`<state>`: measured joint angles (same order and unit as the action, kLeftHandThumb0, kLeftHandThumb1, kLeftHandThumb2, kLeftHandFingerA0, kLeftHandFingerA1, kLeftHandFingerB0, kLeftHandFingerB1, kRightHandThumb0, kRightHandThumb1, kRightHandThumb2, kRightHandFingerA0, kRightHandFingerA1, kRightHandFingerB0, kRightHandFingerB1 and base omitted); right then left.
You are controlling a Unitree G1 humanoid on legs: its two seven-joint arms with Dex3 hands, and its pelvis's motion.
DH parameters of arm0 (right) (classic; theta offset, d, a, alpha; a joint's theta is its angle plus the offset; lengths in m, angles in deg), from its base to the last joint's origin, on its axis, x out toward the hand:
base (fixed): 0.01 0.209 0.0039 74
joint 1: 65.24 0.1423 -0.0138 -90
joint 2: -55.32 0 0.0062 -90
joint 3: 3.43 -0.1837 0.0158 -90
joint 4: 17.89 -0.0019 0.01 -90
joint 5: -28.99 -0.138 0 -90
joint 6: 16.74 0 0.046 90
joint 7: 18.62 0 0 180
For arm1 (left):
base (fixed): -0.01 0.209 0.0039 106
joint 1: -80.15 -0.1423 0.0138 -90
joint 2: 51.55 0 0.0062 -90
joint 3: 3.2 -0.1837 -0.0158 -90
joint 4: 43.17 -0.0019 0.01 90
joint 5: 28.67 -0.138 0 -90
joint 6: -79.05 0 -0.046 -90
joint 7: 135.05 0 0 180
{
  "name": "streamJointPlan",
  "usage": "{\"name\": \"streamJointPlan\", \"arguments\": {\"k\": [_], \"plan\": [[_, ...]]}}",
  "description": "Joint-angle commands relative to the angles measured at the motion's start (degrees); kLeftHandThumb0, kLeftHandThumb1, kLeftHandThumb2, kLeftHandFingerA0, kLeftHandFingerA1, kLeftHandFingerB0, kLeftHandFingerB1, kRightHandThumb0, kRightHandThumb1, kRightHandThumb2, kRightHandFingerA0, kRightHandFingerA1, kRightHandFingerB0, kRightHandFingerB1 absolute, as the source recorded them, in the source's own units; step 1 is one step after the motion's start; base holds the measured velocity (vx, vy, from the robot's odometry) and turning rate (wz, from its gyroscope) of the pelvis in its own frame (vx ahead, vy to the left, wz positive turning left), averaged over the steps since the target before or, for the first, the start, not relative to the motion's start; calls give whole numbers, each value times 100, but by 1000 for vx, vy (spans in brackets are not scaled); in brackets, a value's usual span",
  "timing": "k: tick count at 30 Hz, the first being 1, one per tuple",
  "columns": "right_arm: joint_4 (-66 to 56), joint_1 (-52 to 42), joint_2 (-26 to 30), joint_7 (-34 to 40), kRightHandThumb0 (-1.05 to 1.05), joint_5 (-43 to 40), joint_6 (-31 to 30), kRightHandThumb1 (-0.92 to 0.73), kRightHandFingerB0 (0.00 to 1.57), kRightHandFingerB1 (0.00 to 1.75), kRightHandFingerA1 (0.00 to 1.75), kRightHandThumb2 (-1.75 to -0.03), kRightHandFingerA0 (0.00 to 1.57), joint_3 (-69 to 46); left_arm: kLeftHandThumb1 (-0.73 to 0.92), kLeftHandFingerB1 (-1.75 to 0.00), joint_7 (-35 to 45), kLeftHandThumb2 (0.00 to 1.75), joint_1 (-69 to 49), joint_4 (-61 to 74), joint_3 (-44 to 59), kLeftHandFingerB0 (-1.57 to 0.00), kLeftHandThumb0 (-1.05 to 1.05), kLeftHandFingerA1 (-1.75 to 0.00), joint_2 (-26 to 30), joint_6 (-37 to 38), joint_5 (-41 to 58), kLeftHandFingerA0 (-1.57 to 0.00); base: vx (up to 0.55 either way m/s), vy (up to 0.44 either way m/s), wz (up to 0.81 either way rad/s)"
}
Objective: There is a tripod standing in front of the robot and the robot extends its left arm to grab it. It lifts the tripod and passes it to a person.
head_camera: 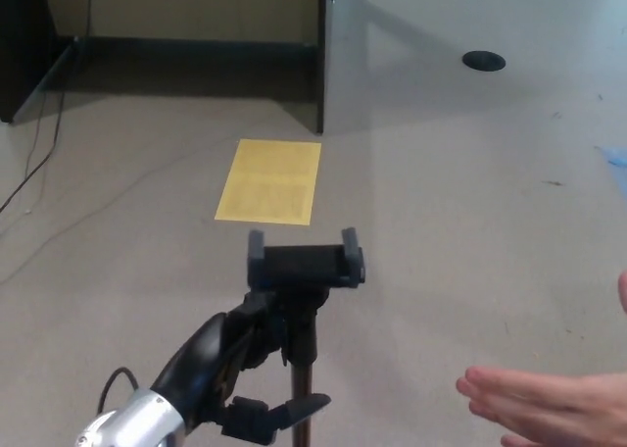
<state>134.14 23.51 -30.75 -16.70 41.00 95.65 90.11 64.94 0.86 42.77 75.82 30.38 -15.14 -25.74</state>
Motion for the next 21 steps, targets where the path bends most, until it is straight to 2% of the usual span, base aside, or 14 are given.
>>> {"name": "streamJointPlan", "arguments": {"k": [1, 2, 7, 8, 9, 10, 12, 13, 15, 16, 17, 18, 19, 21], "plan": [[28, 27, 50, -8, -46, 12, 83, -57, 36, 45, 52, -80, 58, 0, 43, -19, 26, 57, 12, -107, 156, 0, -71, -36, 82, -176, 21, -8, 0, 0, 0], [29, 28, 51, -1, -39, 19, 77, -68, 41, 34, 40, -60, 64, 7, 36, -12, 39, 79, 14, -143, 182, 0, -62, -36, 101, -144, 12, 0, 0, 0, 0], [28, 57, 80, 49, -46, 81, 105, -57, 37, 45, 52, -79, 58, 62, 35, -13, 81, 77, 175, -611, 332, 0, -62, -40, 177, 39, 15, -5, 0, 0, 0], [17, 58, 88, 61, -46, 96, 102, -57, 38, 45, 52, -80, 59, 78, 44, -18, 34, 57, 197, -661, 329, 0, -70, -36, 195, 48, -60, -9, 0, 0, 0], [35, 85, 77, 62, -46, 83, 113, -57, 38, 45, 52, -79, 58, 75, 40, -9, -13, 79, 256, -761, 330, -10, -63, -41, 212, 27, -126, 0, 0, 0, 0], [43, 91, 75, 58, -39, 74, 111, -68, 42, 34, 41, -60, 64, 73, 43, -20, -48, 58, 280, -809, 331, 0, -68, -36, 192, -23, -139, -9, 0, 0, 0], [40, 116, 77, 42, -39, 65, 76, -68, 42, 34, 40, -60, 63, 71, 45, -18, -78, 54, 351, -940, 312, 0, -67, -35, 185, 18, -194, -10, 0, 0, 0], [4, 88, 97, 58, -38, 81, 131, -68, 44, 35, 41, -60, 64, 82, 41, -11, -95, 79, 394, -1122, 241, -7, -63, -44, 132, 120, -255, -5, 0, 0, 0], [-4, 42, 107, 71, -39, 102, 160, -67, 44, 34, 40, -60, 64, 101, 44, -22, -109, 54, 362, -1149, 180, 0, -68, -35, 75, 112, -271, -17, 0, 0, 0], [-5, 36, 104, 74, -39, 104, 158, -67, 44, 34, 40, -60, 64, 103, 44, -22, -105, 54, 358, -1168, 170, 0, -68, -35, 66, 130, -270, -17, 0, 0, 0], [-12, 56, 90, 41, -47, 84, 120, -57, 38, 46, 52, -81, 55, 92, 36, -13, -104, 66, 359, -1162, 140, -3, -68, -42, 40, 106, -278, -14, 0, 0, 0], [-16, 80, 86, 22, -47, 75, 93, -57, 38, 46, 52, -81, 55, 84, 36, -13, -107, 66, 380, -1187, 127, -3, -68, -42, 30, 127, -291, -14, 0, 0, 0], [-15, 108, 90, 24, -39, 109, 62, -68, 44, 35, 40, -60, 65, 109, 42, -19, -154, 57, 359, -1181, 107, 0, -68, -37, 13, 132, -329, -17, 0, 0, 0], [-29, 81, 92, 14, -38, 128, 133, -68, 45, 35, 41, -60, 65, 122, 44, -20, -166, 55, 295, -1156, 69, 0, -66, -37, -22, 156, -354, -18, 0, 0, 0]]}}
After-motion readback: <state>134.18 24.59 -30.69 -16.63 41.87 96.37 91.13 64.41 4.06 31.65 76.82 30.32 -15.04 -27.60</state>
